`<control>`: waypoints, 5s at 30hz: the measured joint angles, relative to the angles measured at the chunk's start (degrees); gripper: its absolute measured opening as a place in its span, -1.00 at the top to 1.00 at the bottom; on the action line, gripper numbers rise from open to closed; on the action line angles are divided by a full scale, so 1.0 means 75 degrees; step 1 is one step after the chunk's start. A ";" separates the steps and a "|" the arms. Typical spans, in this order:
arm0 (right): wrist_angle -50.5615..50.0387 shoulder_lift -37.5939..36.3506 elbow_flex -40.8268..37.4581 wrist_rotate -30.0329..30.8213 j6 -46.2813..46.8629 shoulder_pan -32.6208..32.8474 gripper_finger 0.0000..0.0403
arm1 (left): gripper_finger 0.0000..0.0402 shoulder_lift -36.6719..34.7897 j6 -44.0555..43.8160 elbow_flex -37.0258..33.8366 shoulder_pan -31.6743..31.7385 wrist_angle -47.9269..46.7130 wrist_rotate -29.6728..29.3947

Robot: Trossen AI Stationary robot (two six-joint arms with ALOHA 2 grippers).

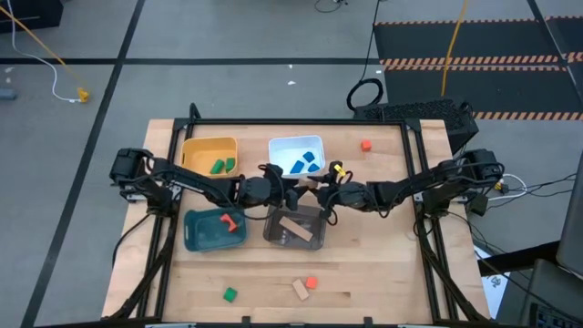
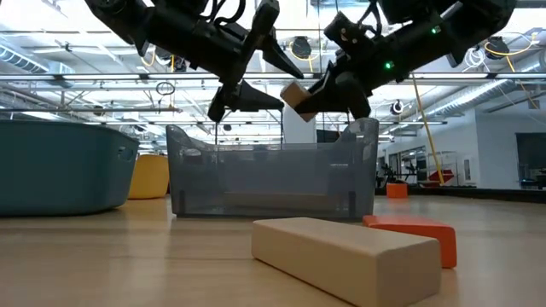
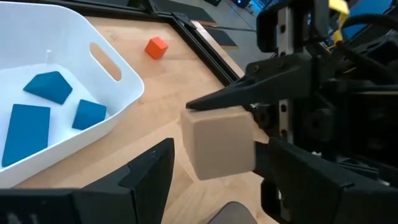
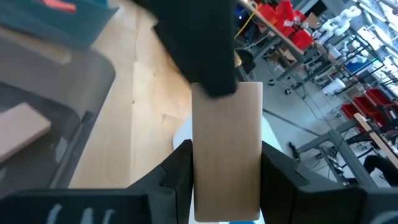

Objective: Sort & place blocks by color
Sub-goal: Put the top brown block into the black bin, then put the top orange block into the blue bin

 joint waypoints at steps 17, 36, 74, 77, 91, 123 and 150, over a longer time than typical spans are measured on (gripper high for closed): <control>-0.0092 0.0000 0.0233 -0.0421 0.0185 -0.0001 0.18 | 0.33 0.0000 0.0280 0.0006 0.0098 -0.0024 0.0001; -0.2484 -0.1503 0.0236 -0.0332 0.2711 0.0672 -0.35 | 0.33 0.0000 0.0622 0.0003 -0.0028 -0.0440 0.0684; -0.7435 -0.2979 -0.1367 0.1390 0.9363 -0.1974 -0.29 | -0.10 -0.0009 -0.0086 -0.0006 -0.1141 -0.2425 0.2967; -0.6490 -0.2982 -0.1593 0.0798 0.8930 -0.2513 -0.29 | -0.14 -0.0009 -0.0085 -0.0006 -0.1070 -0.2411 0.2951; -0.4545 -0.2884 -0.1824 -0.1246 0.7916 -0.5369 -0.29 | 0.01 -0.0358 0.0133 0.0009 -0.0794 -0.1148 0.3969; -0.2161 -0.0540 -0.1824 -0.2002 0.6798 -0.6764 0.44 | 0.03 -0.1483 0.1303 0.0006 -0.0768 -0.1175 0.3955; 0.0096 -0.3101 -0.1818 -0.4696 0.8135 -0.4999 0.44 | 0.03 -0.1480 0.4772 0.0003 -0.1276 -0.1977 0.1280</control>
